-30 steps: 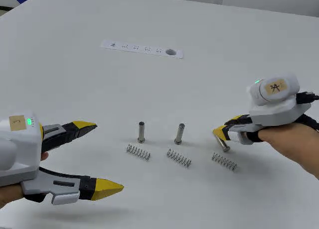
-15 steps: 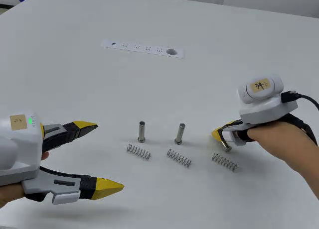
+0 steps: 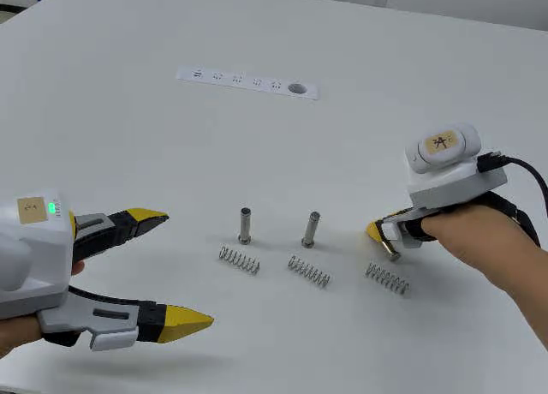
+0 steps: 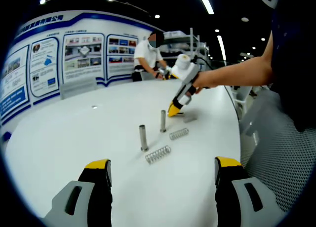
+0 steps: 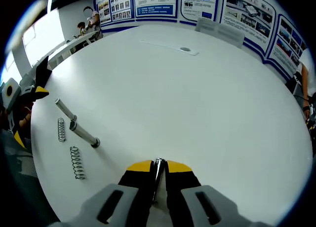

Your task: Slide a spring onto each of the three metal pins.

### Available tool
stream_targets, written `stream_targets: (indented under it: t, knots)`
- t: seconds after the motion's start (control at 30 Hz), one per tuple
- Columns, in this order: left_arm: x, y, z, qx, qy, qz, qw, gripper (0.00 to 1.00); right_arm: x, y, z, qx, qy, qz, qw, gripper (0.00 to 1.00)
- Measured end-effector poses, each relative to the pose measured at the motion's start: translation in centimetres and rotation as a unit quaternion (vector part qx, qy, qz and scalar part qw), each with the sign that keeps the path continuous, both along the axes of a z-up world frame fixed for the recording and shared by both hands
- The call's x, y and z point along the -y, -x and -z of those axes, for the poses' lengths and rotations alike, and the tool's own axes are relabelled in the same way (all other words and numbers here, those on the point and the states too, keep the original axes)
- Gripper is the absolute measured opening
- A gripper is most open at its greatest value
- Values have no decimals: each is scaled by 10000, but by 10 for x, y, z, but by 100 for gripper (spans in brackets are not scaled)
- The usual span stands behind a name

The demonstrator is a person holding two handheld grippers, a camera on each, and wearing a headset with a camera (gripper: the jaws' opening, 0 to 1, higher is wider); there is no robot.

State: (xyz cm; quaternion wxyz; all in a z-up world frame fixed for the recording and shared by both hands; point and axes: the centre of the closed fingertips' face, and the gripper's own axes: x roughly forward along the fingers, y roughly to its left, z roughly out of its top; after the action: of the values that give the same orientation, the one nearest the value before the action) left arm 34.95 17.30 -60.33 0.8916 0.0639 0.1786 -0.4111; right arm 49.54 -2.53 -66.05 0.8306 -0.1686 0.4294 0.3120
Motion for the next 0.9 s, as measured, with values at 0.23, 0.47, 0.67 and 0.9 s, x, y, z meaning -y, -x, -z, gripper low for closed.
stream_targets:
  t: [0.23,0.47,0.67,0.9]
  knots:
    - [1,0,-1,-5,-10,12,10000,87,-2,3,-1,47,253,-64,9996,9]
    - [0,-1,-3,-3,-22,-6,10000,87,-1,2,-1,72,401,-109,9991,9]
    - [2,-1,-6,34,-6,-7,10000,86,2,1,-1,-26,58,119,9999,8]
    - [-2,0,-7,40,-15,-49,10000,86,2,7,-15,102,-103,116,9998,8]
